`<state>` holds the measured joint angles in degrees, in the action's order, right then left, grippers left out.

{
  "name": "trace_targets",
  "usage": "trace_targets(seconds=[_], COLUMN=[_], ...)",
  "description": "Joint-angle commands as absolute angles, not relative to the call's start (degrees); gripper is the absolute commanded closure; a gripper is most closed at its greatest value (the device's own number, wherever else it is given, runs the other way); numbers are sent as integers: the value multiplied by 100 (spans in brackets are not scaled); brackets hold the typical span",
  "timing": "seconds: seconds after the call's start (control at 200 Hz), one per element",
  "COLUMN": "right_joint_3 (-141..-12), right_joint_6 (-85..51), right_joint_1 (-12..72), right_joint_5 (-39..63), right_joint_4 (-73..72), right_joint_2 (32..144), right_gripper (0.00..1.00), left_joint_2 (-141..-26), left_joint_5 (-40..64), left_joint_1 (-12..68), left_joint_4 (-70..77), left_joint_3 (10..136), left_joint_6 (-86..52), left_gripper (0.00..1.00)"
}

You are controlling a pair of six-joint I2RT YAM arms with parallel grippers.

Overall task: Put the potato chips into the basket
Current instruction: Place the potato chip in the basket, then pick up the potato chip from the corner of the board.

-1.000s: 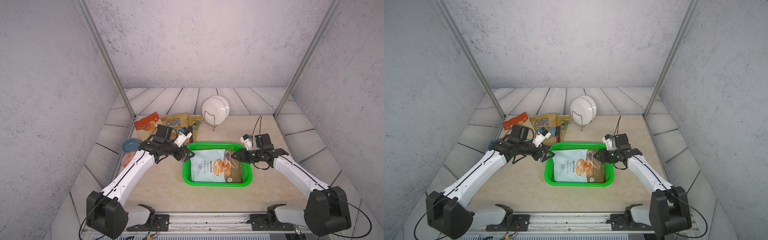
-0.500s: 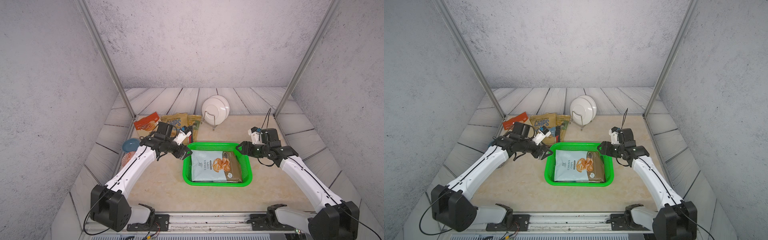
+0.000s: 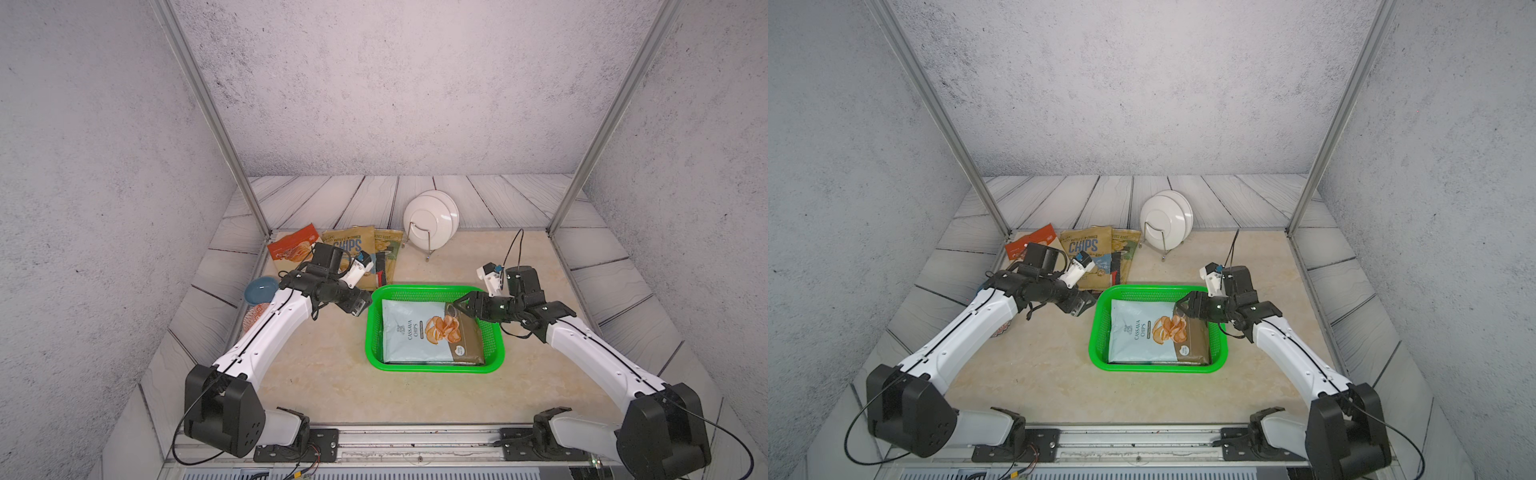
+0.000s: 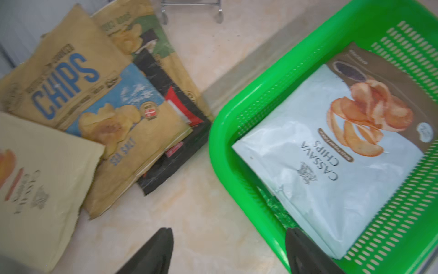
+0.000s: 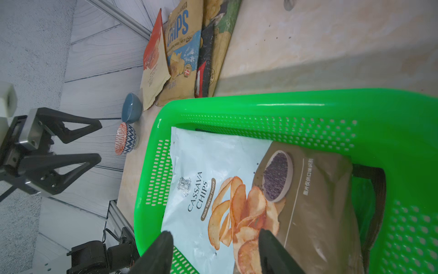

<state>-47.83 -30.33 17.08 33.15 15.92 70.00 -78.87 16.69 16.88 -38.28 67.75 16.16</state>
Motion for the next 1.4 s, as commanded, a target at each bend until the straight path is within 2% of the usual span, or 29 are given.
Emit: trace_targets(seconds=[0.0, 0.185, 0.39, 0.585, 0.886, 1.161, 1.396], right_joint_3=[-4809, -4822, -4870, -4892, -4893, -4922, -4881], right_joint_6=[-3059, -3033, -3004, -2936, -3020, -3021, -3085], right_joint_1=[1729, 1727, 1731, 1731, 1730, 1729, 1729], right_joint_5=[3393, 3331, 3279, 3223, 3319, 3312, 3345], right_joint_4=[1338, 1379, 1451, 1537, 1459, 1483, 1408], right_joint_2=[6880, 6826, 6795, 6770, 6755, 6718, 6709], right_gripper=[38, 38, 38, 38, 38, 38, 38], left_joint_2=[-8061, -8796, -9996, -10703, -11586, -11944, -12185], left_joint_5=[1066, -492, -1424, -1617, -1515, -1554, -2152], left_joint_1=[1144, 995, 891, 888, 897, 896, 929], left_joint_4=[-3677, -2814, -2186, -1729, -1938, -2035, -1593], left_joint_3=[6942, 6923, 7331, 7626, 8312, 8490, 8506], left_joint_6=[1483, 2119, 2438, 2544, 2488, 2529, 2643], left_gripper=[19, 18, 20, 20, 20, 20, 20])
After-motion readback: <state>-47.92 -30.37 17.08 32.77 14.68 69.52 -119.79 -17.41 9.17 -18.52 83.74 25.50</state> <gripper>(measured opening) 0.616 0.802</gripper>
